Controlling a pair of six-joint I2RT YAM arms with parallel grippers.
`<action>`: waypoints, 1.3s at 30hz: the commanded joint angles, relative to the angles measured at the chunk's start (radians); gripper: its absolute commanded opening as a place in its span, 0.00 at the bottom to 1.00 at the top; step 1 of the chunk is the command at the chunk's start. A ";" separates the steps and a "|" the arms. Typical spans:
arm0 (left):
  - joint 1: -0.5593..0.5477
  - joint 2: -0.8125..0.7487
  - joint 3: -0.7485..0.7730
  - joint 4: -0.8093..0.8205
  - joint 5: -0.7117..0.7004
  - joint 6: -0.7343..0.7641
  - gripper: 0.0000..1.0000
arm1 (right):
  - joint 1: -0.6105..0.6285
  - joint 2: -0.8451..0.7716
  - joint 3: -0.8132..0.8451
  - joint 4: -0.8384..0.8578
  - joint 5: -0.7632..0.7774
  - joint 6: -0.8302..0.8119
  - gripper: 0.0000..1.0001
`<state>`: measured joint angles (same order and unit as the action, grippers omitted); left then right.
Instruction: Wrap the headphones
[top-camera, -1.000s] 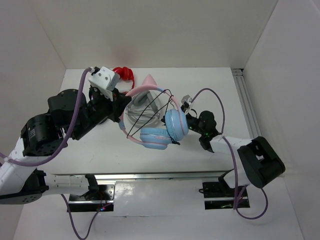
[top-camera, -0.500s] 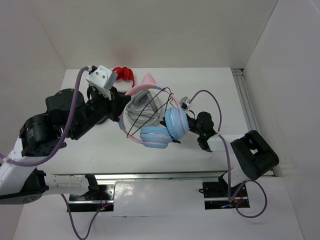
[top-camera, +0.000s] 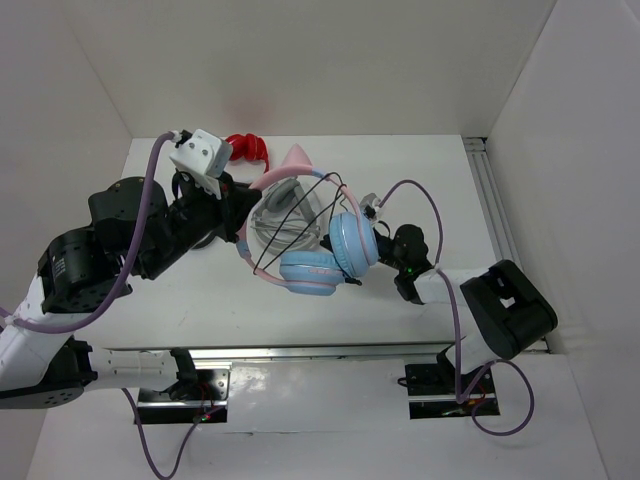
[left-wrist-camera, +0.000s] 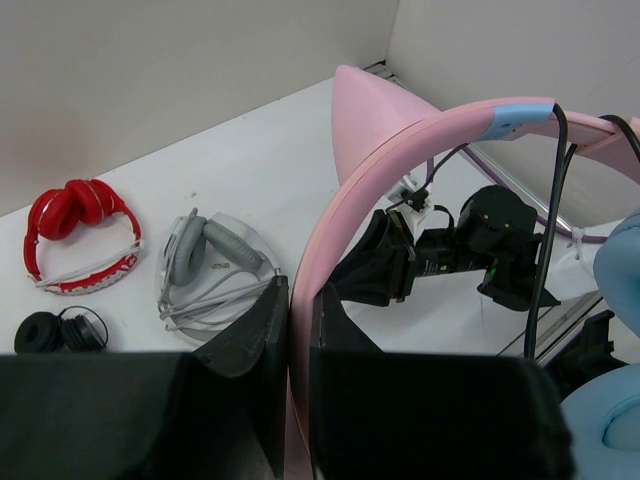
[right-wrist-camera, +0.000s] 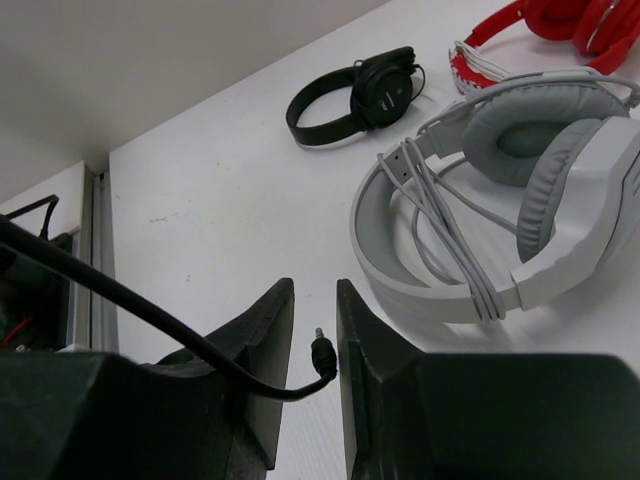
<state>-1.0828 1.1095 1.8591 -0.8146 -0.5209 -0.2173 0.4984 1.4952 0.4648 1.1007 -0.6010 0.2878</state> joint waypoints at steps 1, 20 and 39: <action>-0.003 -0.014 0.048 0.138 -0.025 -0.057 0.00 | 0.014 0.005 -0.008 0.097 -0.019 -0.001 0.31; -0.003 -0.014 0.038 0.147 -0.065 -0.039 0.00 | 0.014 0.005 -0.038 0.071 -0.028 -0.001 0.30; -0.003 -0.033 -0.028 0.166 -0.442 -0.138 0.00 | 0.150 -0.237 -0.138 -0.183 0.308 -0.045 0.00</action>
<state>-1.0840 1.1027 1.8240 -0.7860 -0.7681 -0.2539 0.6060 1.3495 0.3576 1.0210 -0.4370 0.2810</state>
